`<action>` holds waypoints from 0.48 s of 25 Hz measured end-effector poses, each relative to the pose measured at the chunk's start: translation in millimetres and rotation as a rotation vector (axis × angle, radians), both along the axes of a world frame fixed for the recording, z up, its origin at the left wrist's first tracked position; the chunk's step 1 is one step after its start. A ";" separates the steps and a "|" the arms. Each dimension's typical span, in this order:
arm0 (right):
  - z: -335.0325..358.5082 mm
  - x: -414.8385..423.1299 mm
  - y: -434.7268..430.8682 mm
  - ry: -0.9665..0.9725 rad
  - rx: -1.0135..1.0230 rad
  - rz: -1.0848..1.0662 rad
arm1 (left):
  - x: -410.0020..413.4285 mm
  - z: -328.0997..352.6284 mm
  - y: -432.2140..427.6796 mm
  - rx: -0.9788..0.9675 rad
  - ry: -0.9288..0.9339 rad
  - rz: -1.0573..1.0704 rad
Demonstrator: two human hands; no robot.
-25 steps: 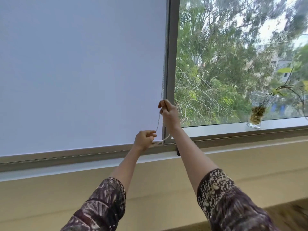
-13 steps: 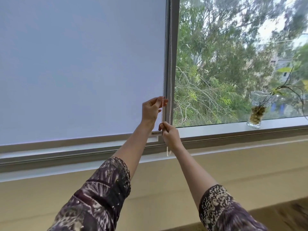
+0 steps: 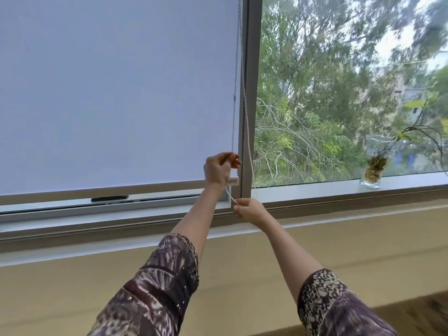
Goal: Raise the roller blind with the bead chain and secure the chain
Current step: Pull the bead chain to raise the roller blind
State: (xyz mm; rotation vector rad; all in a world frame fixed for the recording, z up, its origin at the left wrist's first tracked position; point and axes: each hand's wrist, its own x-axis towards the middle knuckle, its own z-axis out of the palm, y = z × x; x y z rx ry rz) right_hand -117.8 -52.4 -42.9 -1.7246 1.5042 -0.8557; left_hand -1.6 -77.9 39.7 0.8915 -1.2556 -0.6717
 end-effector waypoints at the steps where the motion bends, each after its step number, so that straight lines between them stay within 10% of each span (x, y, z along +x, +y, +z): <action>1: 12.1 -1.7 -0.7 -0.026 -0.024 -0.023 | 4.8 -5.3 -0.9 0.010 -0.005 0.011; 12: 220.3 60.4 23.3 -0.670 -0.402 0.059 | 32.6 -47.6 43.6 0.089 -0.076 0.055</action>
